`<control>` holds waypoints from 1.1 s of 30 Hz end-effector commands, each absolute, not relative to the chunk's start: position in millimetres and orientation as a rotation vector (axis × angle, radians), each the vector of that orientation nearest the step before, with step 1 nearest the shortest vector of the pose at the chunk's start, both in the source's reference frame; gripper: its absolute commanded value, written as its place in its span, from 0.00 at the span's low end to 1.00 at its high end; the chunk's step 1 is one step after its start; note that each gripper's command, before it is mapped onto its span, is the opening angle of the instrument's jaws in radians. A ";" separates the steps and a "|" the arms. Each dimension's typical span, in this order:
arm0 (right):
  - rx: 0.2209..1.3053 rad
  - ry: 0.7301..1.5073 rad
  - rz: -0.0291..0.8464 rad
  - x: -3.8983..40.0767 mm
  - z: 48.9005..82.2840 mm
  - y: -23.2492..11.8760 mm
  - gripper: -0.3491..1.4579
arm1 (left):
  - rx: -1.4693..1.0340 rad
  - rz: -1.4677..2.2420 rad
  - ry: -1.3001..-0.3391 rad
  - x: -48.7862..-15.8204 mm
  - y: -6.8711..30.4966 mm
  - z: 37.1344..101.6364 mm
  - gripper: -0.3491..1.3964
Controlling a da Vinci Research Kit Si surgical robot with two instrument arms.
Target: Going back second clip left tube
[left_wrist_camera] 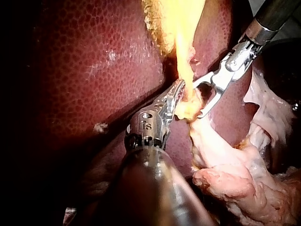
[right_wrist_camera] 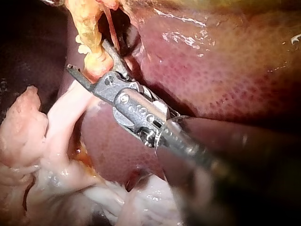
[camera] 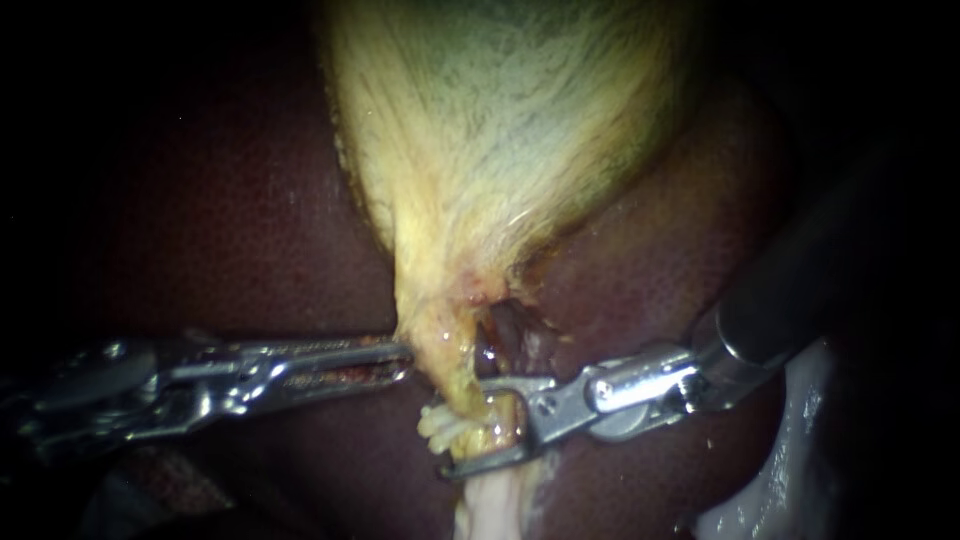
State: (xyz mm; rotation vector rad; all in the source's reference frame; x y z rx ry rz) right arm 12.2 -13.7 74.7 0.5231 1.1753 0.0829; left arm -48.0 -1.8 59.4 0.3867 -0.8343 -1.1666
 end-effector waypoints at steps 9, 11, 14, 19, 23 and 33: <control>0.502 1.171 0.118 8.9 72.5 -11.5 0.52 | 0.387 -1.166 -0.834 -48.0 -1.7 59.6 0.06; 0.493 1.171 0.123 8.0 71.9 -10.9 0.52 | 0.387 -1.166 -0.834 -48.0 -1.7 59.6 0.06; 0.466 1.177 0.112 6.8 71.2 -10.0 0.52 | 0.387 -1.166 -0.834 -48.0 -1.7 59.6 0.06; 0.421 1.182 0.089 5.0 70.0 -8.7 0.52 | 0.387 -1.166 -0.834 -48.0 -1.7 59.7 0.06; 0.400 1.188 0.063 3.7 69.0 -7.5 0.52 | 0.387 -1.166 -0.835 -48.0 -1.7 59.7 0.06; 0.370 1.196 0.024 2.1 67.6 -6.2 0.52 | 0.386 -1.167 -0.834 -48.2 -1.1 60.9 0.06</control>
